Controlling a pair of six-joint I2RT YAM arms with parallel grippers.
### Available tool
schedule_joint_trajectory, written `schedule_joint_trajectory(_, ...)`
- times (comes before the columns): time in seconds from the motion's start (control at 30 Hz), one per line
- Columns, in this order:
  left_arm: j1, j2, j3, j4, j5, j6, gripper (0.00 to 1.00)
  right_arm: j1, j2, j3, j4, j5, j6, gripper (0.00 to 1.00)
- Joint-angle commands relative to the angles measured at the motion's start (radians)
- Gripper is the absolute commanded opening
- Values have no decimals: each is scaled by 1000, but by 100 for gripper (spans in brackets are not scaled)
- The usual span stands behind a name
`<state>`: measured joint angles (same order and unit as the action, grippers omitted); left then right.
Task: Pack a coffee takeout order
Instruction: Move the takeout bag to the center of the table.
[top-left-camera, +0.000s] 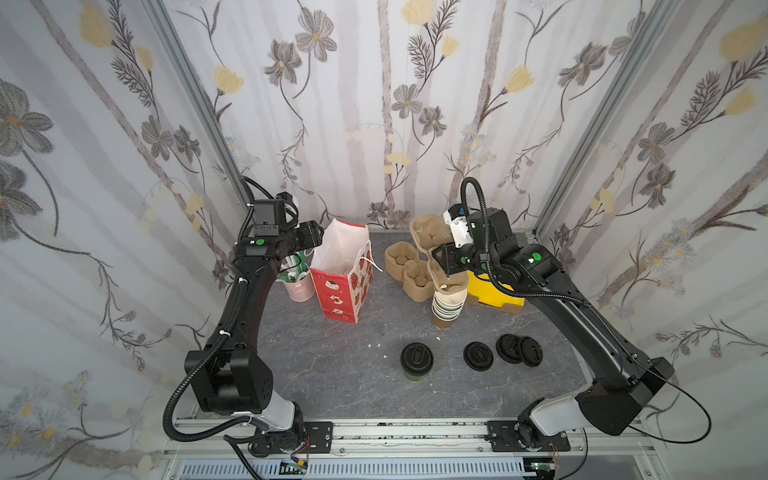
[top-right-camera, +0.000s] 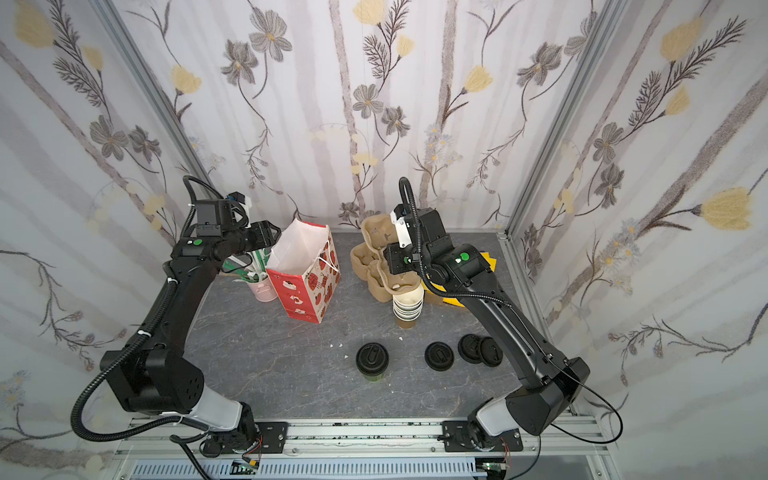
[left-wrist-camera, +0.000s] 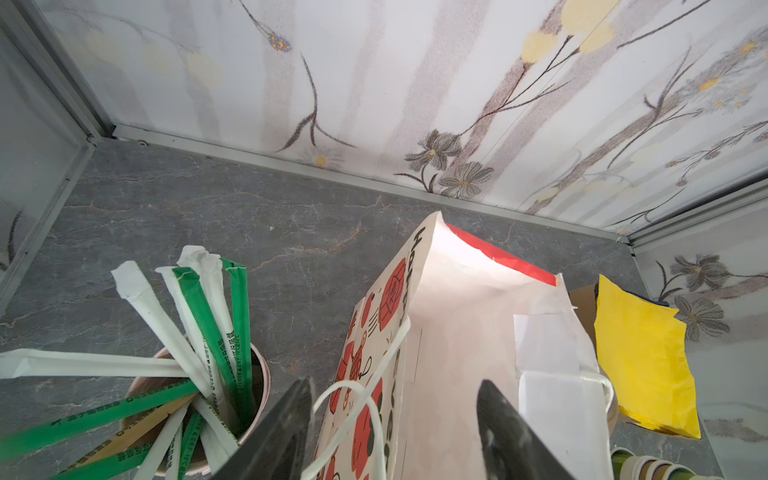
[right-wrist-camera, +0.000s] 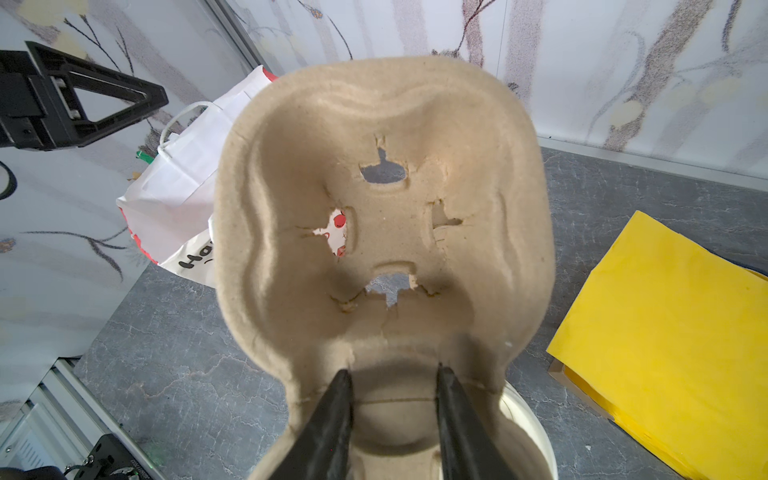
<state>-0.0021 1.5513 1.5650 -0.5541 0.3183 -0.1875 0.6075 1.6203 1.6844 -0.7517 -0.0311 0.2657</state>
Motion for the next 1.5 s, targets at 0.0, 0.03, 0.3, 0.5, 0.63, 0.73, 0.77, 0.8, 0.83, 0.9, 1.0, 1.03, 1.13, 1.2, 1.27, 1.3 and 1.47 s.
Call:
schedule_joint_trajectory(0.0,0,13,6,-20,16,2,57,1,-8,-6,56,-1,8,34)
schedule_joint_trajectory(0.03,-1,16,1,-20,18,-1,56,1,-9,-6,56,-2,9,35)
schedule_joint_trajectory(0.3,-1,38,-1,-22,49,5,45,1,-4,-9,74,-14,9,34)
schedule_joint_trajectory(0.5,0,62,-2,-25,68,3,35,1,-1,-11,81,-21,8,34)
schedule_joint_trajectory(0.63,-4,67,0,-28,75,1,28,1,3,-10,83,-23,7,34)
schedule_joint_trajectory(0.73,-5,64,0,-29,79,-1,22,0,3,-9,84,-23,7,34)
schedule_joint_trajectory(0.77,-6,64,1,-29,81,-3,20,1,3,-9,84,-24,6,34)
schedule_joint_trajectory(0.8,-7,63,1,-29,86,-4,18,1,3,-9,83,-24,5,34)
schedule_joint_trajectory(0.83,-10,63,-1,-28,95,-3,17,1,3,-9,84,-24,5,34)
schedule_joint_trajectory(0.9,-18,59,-6,-28,101,-1,16,0,4,-9,85,-27,6,34)
schedule_joint_trajectory(1.0,-29,56,-19,-29,88,3,14,2,4,-11,86,-32,7,34)
schedule_joint_trajectory(1.03,-30,54,-23,-29,82,3,12,2,3,-12,87,-32,7,34)
schedule_joint_trajectory(1.13,-33,44,-26,-27,62,-3,3,3,-2,-14,87,-33,7,34)
schedule_joint_trajectory(1.2,-39,34,-27,-27,42,-9,0,3,-5,-16,87,-32,7,34)
schedule_joint_trajectory(1.27,-44,23,-29,-26,27,-23,0,2,-8,-20,92,-36,7,34)
schedule_joint_trajectory(1.3,-47,17,-32,-24,15,-38,0,3,-9,-21,93,-39,7,34)
schedule_joint_trajectory(1.47,-103,-36,-98,-10,-132,-168,0,17,-13,-33,112,-59,13,34)
